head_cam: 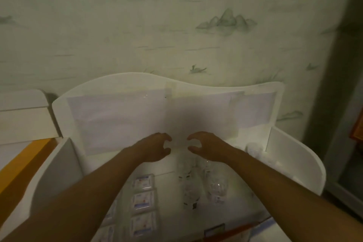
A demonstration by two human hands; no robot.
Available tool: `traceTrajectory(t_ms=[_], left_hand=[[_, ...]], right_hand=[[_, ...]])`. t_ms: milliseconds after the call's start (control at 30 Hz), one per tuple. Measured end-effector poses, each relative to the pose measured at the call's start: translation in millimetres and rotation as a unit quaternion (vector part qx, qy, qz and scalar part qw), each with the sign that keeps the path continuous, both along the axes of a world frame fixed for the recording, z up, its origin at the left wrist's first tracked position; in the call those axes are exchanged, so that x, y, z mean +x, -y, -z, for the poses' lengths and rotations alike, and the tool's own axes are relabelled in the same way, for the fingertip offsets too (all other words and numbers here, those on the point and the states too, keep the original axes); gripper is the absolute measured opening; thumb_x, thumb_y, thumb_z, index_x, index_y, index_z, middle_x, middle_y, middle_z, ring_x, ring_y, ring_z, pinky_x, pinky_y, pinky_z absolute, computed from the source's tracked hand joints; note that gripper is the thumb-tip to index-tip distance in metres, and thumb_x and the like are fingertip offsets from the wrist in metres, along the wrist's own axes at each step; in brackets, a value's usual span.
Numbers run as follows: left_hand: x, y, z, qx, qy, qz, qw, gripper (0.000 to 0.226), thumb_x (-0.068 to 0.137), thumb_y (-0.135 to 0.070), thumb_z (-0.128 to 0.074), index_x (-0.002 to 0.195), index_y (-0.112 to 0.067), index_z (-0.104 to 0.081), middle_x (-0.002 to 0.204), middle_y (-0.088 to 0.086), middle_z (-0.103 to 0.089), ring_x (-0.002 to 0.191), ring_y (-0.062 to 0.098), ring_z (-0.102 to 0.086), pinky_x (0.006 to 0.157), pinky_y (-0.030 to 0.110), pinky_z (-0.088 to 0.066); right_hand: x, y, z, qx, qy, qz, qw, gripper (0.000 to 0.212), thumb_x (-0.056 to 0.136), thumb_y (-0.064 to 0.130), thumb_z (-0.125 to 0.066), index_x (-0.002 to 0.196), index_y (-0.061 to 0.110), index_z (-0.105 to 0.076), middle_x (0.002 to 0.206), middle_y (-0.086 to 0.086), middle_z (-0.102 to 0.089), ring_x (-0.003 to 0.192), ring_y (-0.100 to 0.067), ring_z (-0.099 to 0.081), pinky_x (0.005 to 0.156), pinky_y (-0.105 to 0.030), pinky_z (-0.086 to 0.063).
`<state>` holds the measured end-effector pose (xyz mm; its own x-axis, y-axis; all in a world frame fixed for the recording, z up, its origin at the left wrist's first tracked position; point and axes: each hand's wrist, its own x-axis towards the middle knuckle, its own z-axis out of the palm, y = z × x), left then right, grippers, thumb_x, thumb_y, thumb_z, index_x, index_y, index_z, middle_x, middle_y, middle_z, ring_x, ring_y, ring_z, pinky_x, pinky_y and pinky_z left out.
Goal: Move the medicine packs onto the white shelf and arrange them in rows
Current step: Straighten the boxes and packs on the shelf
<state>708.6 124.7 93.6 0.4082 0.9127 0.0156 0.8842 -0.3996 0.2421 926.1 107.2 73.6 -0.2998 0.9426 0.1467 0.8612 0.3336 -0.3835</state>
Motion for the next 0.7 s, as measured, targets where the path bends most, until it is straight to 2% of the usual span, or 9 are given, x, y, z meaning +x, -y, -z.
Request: traceTrajectory(t_ms=[233,333,400,467,500,600,700], left_hand=[[53,9,21,-0.025,0.035,-0.033,0.999,0.052,0.094,-0.03,-0.055,0.141,-0.016,-0.04,0.148,0.004,-0.039,0.134,0.019,-0.04,0.108,0.024,-0.029],[59,16,47,-0.024,0.096,-0.087,0.991,0.052,0.092,-0.029,-0.057,0.139,-0.015,-0.04,0.145,0.006,-0.042,0.13,0.019,-0.043,0.106,0.023,-0.031],[62,23,70,-0.02,0.161,-0.128,0.978,0.051,0.093,-0.026,-0.057,0.139,-0.013,-0.04,0.144,0.006,-0.043,0.13,0.019,-0.044,0.107,0.025,-0.032],[65,30,92,-0.032,0.263,-0.175,0.948,0.049,0.094,-0.022,-0.056,0.14,-0.013,-0.039,0.144,0.004,-0.043,0.133,0.021,-0.042,0.109,0.029,-0.033],[68,33,101,-0.047,0.331,-0.201,0.921,0.048,0.095,-0.022,-0.055,0.14,-0.015,-0.039,0.144,0.003,-0.042,0.134,0.022,-0.04,0.108,0.03,-0.034],[82,42,116,-0.097,0.48,-0.241,0.838,0.045,0.1,-0.025,-0.043,0.144,-0.02,-0.034,0.145,-0.002,-0.038,0.13,0.015,-0.038,0.1,0.027,-0.032],[92,45,133,-0.12,0.547,-0.241,0.793,0.045,0.102,-0.026,-0.037,0.146,-0.024,-0.028,0.141,-0.004,-0.04,0.116,0.009,-0.041,0.092,0.025,-0.037]], right_hand=[[50,-13,11,-0.021,-0.069,-0.011,0.997,0.047,0.093,0.037,-0.059,0.135,0.017,-0.054,0.143,-0.001,-0.051,0.131,-0.016,-0.046,0.106,-0.022,-0.03],[43,-10,24,-0.055,-0.174,-0.011,0.983,0.047,0.093,0.035,-0.061,0.135,0.018,-0.053,0.141,0.001,-0.053,0.127,-0.015,-0.05,0.098,-0.018,-0.034],[30,-3,36,-0.091,-0.261,-0.012,0.961,0.048,0.094,0.036,-0.059,0.139,0.022,-0.048,0.143,0.003,-0.05,0.127,-0.014,-0.048,0.096,-0.018,-0.036],[12,6,50,-0.122,-0.317,-0.004,0.94,0.05,0.096,0.037,-0.054,0.144,0.026,-0.04,0.141,0.006,-0.046,0.129,-0.014,-0.046,0.089,-0.016,-0.041],[3,8,59,-0.136,-0.337,0.002,0.932,0.052,0.097,0.038,-0.053,0.145,0.028,-0.037,0.141,0.006,-0.044,0.129,-0.015,-0.045,0.086,-0.016,-0.043],[-20,10,88,-0.171,-0.375,0.02,0.911,0.059,0.096,0.043,-0.051,0.149,0.033,-0.027,0.153,0.003,-0.033,0.134,-0.018,-0.042,0.098,-0.025,-0.043],[-30,12,113,-0.196,-0.438,0.055,0.876,0.063,0.095,0.041,-0.053,0.15,0.031,-0.024,0.151,0.002,-0.035,0.135,-0.018,-0.041,0.106,-0.033,-0.04]])
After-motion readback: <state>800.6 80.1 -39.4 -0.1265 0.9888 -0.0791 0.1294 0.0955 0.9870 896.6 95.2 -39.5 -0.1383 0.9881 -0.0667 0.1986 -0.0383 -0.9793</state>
